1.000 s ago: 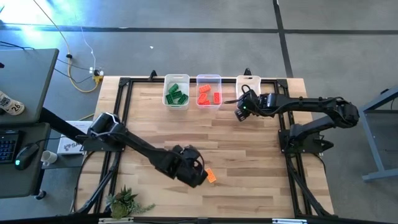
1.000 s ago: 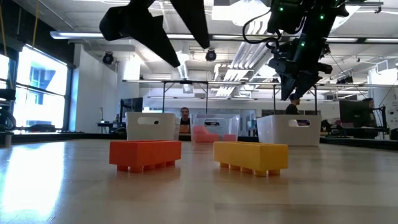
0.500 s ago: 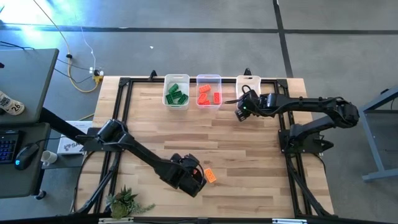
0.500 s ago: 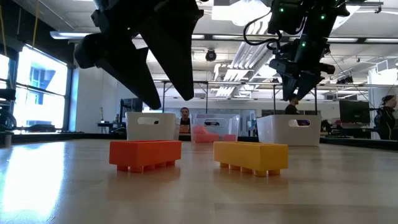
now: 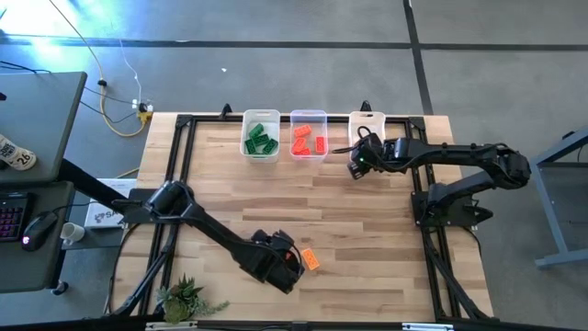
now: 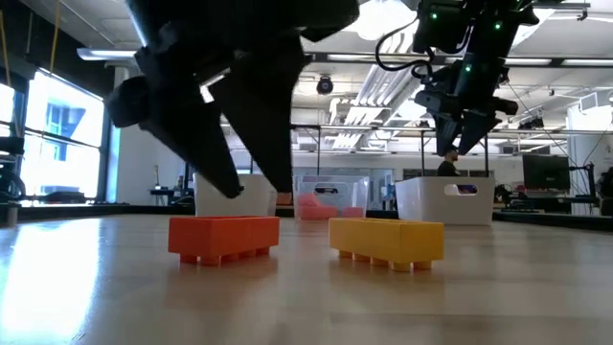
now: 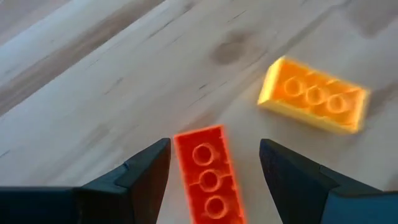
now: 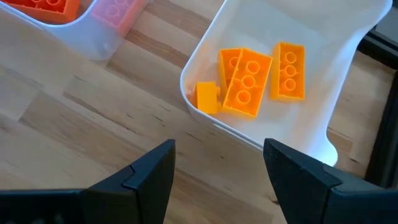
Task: Sort & place blocks by color
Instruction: Put the orange game piece into the transparent bin
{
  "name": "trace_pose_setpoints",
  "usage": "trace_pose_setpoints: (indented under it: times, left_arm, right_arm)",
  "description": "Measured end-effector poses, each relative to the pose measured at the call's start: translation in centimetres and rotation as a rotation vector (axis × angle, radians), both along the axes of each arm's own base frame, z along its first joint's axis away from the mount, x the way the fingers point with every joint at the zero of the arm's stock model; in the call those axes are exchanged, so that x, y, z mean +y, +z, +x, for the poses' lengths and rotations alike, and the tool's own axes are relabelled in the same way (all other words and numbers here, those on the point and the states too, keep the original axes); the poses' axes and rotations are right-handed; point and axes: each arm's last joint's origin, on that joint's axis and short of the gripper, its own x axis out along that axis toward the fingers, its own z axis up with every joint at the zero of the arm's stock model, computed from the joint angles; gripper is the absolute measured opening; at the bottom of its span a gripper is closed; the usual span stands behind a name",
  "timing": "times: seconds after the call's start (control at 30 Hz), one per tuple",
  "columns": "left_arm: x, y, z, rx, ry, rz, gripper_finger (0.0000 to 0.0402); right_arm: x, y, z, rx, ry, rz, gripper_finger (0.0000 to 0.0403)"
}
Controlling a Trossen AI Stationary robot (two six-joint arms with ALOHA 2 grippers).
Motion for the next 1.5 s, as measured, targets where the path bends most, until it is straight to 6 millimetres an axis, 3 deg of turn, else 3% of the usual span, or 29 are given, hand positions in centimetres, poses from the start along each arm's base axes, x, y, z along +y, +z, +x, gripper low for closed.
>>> trace_pose_setpoints:
  times: [0.53,0.73,1.1,1.33,1.5]
  left_arm:
    - [-0.5,-3.2,0.0,0.108,-0.002,-0.032,0.0234]
    - [-0.5,-3.2,0.0,0.118,-0.037,-0.022,0.0217]
    - [-0.4,-3.2,0.1,0.156,-0.139,-0.005,0.0112]
    - [0.2,-2.7,0.3,0.178,-0.187,-0.009,0.0112]
    - [1.6,-0.9,0.3,0.180,-0.212,0.013,0.0112]
  right_arm:
    - [0.1,-0.1,-0.1,0.011,-0.005,0.008,0.0233]
    - [0.1,-0.1,-0.1,0.012,-0.005,0.009,0.0233]
    - [0.1,-0.1,-0.1,0.010,-0.002,0.018,0.0233]
    - [0.9,-0.1,0.1,0.000,0.032,0.036,0.0233]
    - [2.2,0.0,0.6,-0.011,0.077,0.012,0.0233]
